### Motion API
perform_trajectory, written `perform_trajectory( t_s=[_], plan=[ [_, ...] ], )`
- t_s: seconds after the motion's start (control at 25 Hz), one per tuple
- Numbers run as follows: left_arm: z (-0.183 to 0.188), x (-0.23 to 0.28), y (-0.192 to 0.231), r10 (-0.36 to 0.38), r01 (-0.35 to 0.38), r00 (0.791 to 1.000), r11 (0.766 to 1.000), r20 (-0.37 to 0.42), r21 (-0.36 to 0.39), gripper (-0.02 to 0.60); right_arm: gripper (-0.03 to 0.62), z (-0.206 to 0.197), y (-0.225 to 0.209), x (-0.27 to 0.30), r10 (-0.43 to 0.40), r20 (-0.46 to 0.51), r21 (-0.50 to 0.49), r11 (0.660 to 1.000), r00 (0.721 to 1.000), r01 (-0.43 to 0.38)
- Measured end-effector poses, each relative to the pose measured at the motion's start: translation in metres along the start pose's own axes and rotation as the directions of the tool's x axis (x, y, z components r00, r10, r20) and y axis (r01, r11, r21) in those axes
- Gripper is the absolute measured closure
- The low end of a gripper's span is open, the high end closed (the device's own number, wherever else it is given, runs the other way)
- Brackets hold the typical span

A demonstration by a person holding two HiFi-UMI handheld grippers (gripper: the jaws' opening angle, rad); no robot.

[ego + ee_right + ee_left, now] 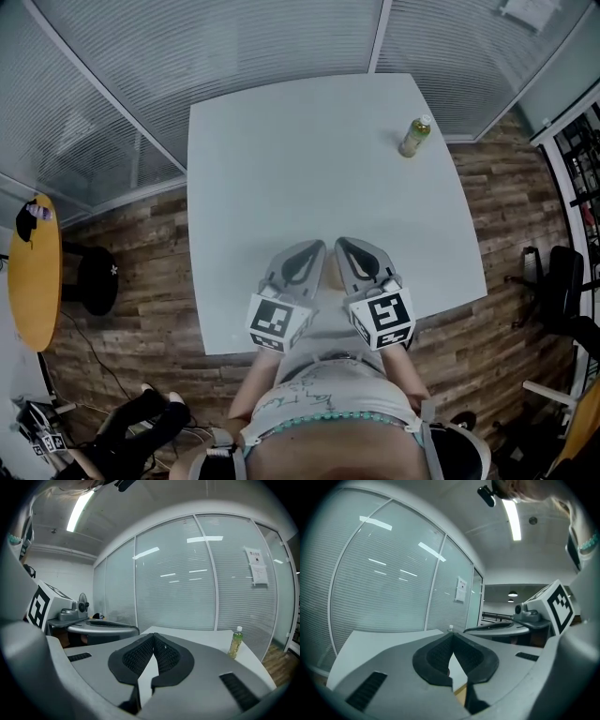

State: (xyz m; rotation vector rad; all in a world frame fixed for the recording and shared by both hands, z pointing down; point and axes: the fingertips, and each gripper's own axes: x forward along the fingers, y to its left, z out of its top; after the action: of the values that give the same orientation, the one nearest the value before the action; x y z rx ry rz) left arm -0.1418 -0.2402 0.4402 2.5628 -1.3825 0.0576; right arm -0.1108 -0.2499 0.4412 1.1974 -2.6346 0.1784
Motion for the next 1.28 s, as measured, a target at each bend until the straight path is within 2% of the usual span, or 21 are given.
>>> perform_trajectory(
  t_s=[0.36,0.52,0.88,1.28],
  plan=[
    [0.022,0.019,-0.021,0.083,-0.084,0.996,0.996,0.036,0.037,0.581,0.594,0.014,-0.025,-0.022,0.072,0.025,-0.019,0.997,0.997,-0.071],
    [0.023,0.027,-0.033,0.103,-0.105,0.994,0.994,0.032,0.040,0.581,0.594,0.015,-0.037,-0.030,0.104,0.045,0.018,0.994,0.994,-0.105],
    [0.010,0.029,-0.048,0.126,-0.127,0.992,0.991,0.008,0.050,0.581,0.594,0.012,-0.045,-0.043,0.124,0.043,0.003,0.992,0.991,-0.124],
    [-0.016,0.029,-0.041,0.153,-0.151,0.987,0.988,-0.049,0.042,0.581,0.594,0.006,-0.051,-0.047,0.105,0.028,-0.008,0.994,0.994,-0.105]
  ],
)
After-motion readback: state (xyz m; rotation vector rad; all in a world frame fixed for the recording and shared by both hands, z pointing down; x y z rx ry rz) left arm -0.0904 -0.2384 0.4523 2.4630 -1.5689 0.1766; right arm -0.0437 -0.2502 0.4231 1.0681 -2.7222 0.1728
